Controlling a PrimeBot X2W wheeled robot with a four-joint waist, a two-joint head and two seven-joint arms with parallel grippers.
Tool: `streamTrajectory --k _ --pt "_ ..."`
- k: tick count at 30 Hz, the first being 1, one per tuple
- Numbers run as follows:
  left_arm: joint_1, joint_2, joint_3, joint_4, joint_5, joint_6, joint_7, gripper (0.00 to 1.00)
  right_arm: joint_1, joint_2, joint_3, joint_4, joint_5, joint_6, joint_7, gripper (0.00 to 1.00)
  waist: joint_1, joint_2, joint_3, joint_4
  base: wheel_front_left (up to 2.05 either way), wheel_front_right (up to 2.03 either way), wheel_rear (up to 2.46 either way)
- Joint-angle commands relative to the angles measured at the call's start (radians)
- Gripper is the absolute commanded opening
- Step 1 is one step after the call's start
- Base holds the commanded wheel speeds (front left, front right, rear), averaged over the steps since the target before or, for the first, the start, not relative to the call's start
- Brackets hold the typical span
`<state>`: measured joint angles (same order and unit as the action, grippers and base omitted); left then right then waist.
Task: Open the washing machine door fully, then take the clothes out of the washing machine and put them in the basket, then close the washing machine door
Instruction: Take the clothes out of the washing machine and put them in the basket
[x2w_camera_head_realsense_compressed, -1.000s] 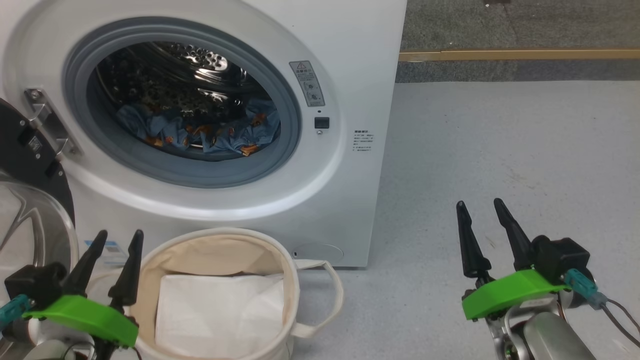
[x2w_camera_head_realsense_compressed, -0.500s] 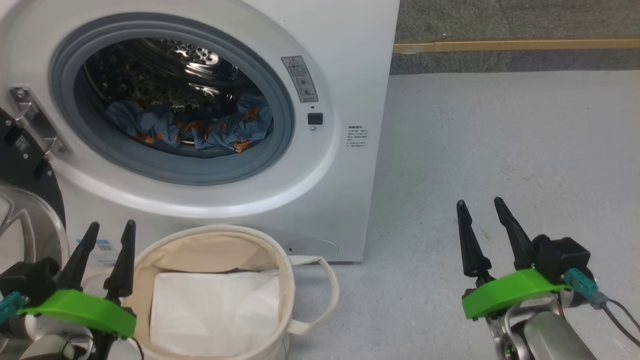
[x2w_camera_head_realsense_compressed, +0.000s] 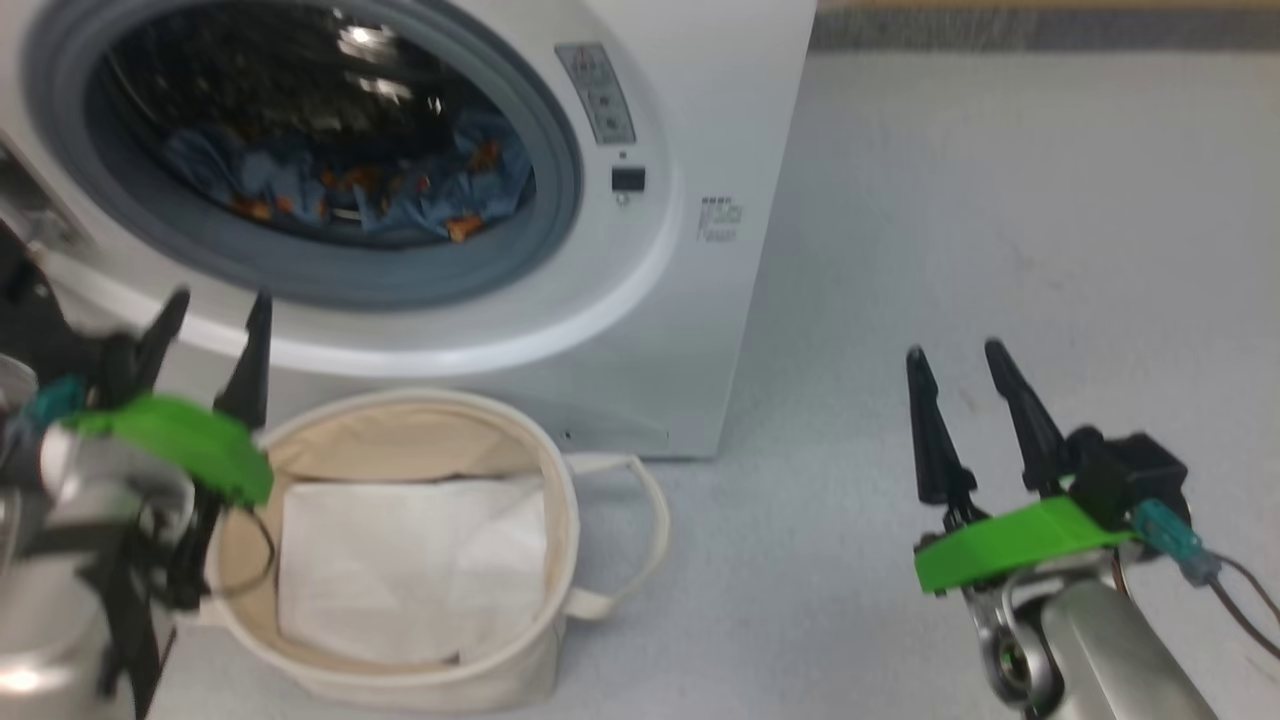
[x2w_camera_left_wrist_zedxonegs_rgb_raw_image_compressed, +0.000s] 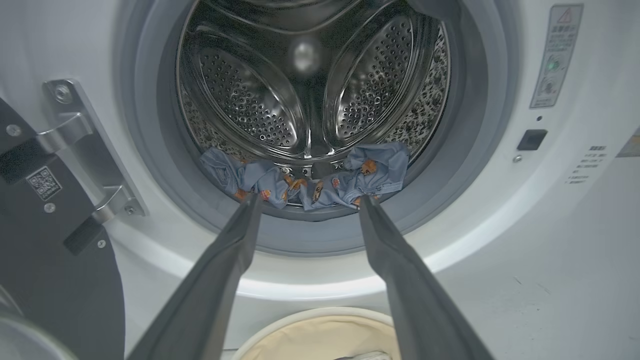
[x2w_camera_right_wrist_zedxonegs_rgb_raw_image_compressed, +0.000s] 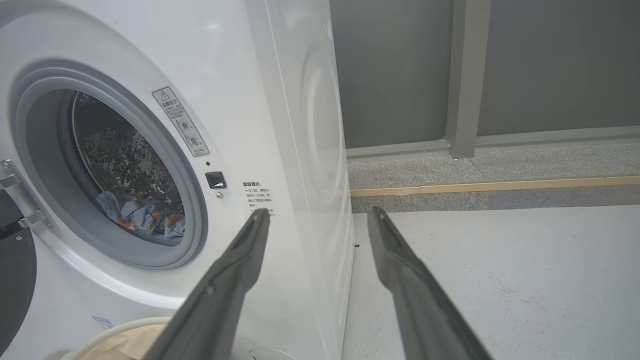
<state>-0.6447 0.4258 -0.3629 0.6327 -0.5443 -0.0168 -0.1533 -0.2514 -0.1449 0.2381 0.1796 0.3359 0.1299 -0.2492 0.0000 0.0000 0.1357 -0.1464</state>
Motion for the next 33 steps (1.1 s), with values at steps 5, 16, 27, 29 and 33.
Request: streamTrajectory --k 5,16,27,29,33 --pt "-0.209 0.023 -0.02 0.101 0.081 0.02 0.031 1.0 -0.063 0.018 0.005 -0.052 -0.027 0.001 -0.013 1.0 0.0 0.0 0.107 -0.019 0.0 0.0 0.0" --pt "-0.565 -0.015 -0.109 0.405 0.191 0.039 0.113 1.0 -0.12 0.039 0.011 -0.094 -0.066 0.001 -0.013 1.0 0.0 0.0 0.256 -0.076 0.0 0.0 0.0" --pt "-0.798 -0.003 -0.166 0.568 0.251 0.03 0.141 1.0 -0.141 0.063 -0.002 -0.14 -0.088 0.001 -0.013 1.0 0.0 0.0 0.389 -0.125 0.0 0.0 0.0" --pt "-0.838 -0.002 -0.19 0.588 0.277 0.043 0.152 1.0 -0.143 0.067 -0.009 -0.149 -0.092 0.001 -0.013 1.0 0.0 0.0 0.416 -0.127 0.0 0.0 0.0" --pt "-0.906 -0.004 -0.25 0.618 0.342 0.088 0.19 1.0 -0.146 0.075 -0.022 -0.166 -0.098 0.001 -0.013 1.0 0.0 0.0 0.46 -0.127 0.0 0.0 0.0"
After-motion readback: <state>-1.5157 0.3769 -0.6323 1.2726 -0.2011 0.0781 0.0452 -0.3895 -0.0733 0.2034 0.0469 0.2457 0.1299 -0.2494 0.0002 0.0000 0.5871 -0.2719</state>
